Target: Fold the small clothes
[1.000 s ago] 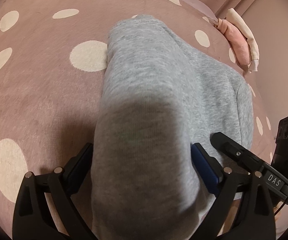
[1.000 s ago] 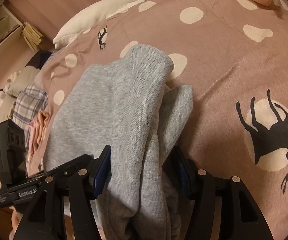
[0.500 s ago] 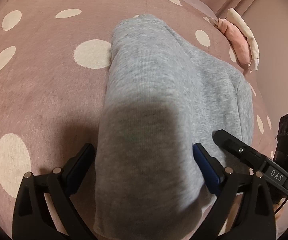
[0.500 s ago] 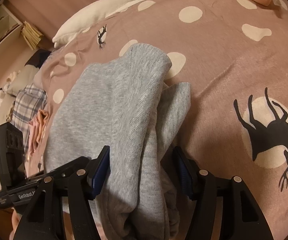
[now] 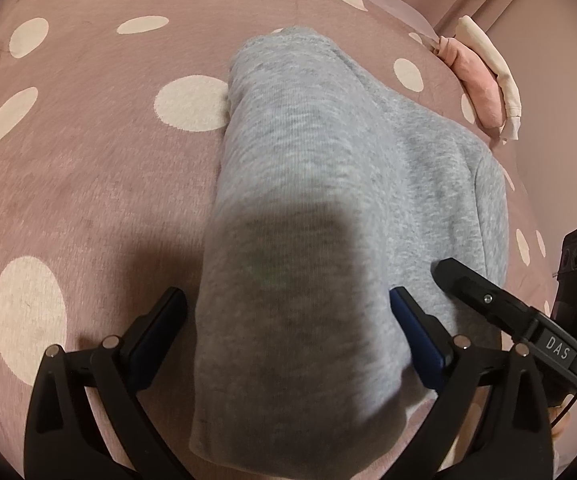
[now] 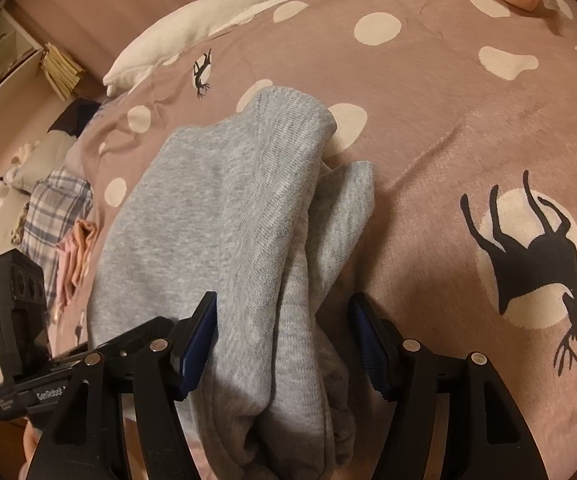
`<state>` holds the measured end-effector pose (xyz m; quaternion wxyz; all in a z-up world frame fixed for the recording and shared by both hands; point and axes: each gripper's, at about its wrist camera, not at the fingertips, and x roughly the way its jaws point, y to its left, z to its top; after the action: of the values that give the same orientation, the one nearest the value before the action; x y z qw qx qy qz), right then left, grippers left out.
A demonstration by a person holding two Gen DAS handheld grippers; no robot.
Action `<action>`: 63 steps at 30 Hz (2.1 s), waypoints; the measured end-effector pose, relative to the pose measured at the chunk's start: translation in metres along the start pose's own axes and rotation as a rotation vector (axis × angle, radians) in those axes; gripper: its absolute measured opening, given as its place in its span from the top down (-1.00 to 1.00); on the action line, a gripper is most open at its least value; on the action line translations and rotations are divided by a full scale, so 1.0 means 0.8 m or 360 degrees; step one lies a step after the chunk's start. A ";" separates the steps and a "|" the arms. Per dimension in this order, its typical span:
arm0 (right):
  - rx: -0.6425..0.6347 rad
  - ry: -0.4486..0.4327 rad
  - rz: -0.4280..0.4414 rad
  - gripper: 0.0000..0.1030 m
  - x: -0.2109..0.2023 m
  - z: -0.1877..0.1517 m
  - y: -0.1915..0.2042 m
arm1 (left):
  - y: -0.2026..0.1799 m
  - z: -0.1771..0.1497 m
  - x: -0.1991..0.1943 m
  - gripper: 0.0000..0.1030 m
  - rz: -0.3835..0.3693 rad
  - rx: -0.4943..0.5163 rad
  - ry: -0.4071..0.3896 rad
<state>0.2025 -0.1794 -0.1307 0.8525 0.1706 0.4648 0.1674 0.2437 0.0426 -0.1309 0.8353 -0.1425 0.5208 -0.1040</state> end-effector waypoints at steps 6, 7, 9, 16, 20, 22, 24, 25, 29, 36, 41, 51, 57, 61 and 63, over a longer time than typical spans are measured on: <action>0.0003 -0.0001 0.0001 -0.28 0.000 -0.001 -0.001 | 0.001 -0.002 0.000 -0.96 -0.0001 -0.0003 -0.0003; 0.0004 -0.0001 0.0002 -0.28 0.000 0.000 -0.001 | 0.001 -0.002 0.000 -0.96 0.0000 -0.0003 -0.0002; 0.0005 -0.0002 0.0003 -0.28 -0.001 -0.002 -0.002 | 0.002 -0.002 -0.001 -0.96 0.0000 -0.0005 -0.0002; 0.0007 -0.0001 0.0006 -0.29 -0.003 -0.003 -0.004 | 0.004 -0.004 -0.004 -0.96 0.0002 -0.0011 0.0003; 0.0004 0.0002 0.0009 -0.30 -0.002 -0.002 -0.005 | 0.005 -0.006 -0.005 -0.96 0.0003 -0.0015 0.0004; 0.0004 0.0000 0.0006 -0.30 -0.002 -0.001 -0.005 | 0.005 -0.006 -0.006 -0.96 0.0002 -0.0015 0.0004; 0.0005 0.0000 0.0008 -0.30 -0.002 -0.001 -0.005 | 0.005 -0.006 -0.006 -0.96 0.0001 -0.0016 0.0005; 0.0006 0.0000 0.0008 -0.30 -0.002 -0.001 -0.005 | 0.005 -0.007 -0.006 -0.96 0.0002 -0.0017 0.0005; 0.0006 0.0002 0.0008 -0.31 -0.004 -0.004 -0.006 | 0.006 -0.007 -0.007 -0.96 0.0002 -0.0017 0.0005; 0.0009 0.0002 0.0014 -0.31 -0.006 -0.006 -0.007 | 0.006 -0.008 -0.007 -0.96 0.0003 -0.0019 0.0005; 0.0011 0.0003 0.0014 -0.31 -0.007 -0.008 -0.007 | 0.006 -0.009 -0.007 -0.96 0.0005 -0.0020 0.0006; 0.0008 0.0004 0.0007 -0.32 -0.006 -0.006 -0.008 | 0.005 -0.009 -0.007 -0.97 0.0004 -0.0021 0.0006; 0.0007 0.0005 0.0006 -0.32 -0.006 -0.007 -0.008 | 0.005 -0.010 -0.008 -0.97 0.0005 -0.0020 0.0006; 0.0007 0.0004 0.0007 -0.32 -0.006 -0.006 -0.008 | 0.006 -0.012 -0.008 -0.97 0.0005 -0.0018 0.0008; 0.0008 0.0003 0.0008 -0.32 -0.008 -0.010 -0.009 | 0.006 -0.012 -0.008 -0.97 0.0005 -0.0018 0.0007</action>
<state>0.1937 -0.1874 -0.1331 0.8512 0.1736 0.4657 0.1685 0.2325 0.0479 -0.1310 0.8334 -0.1461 0.5235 -0.1000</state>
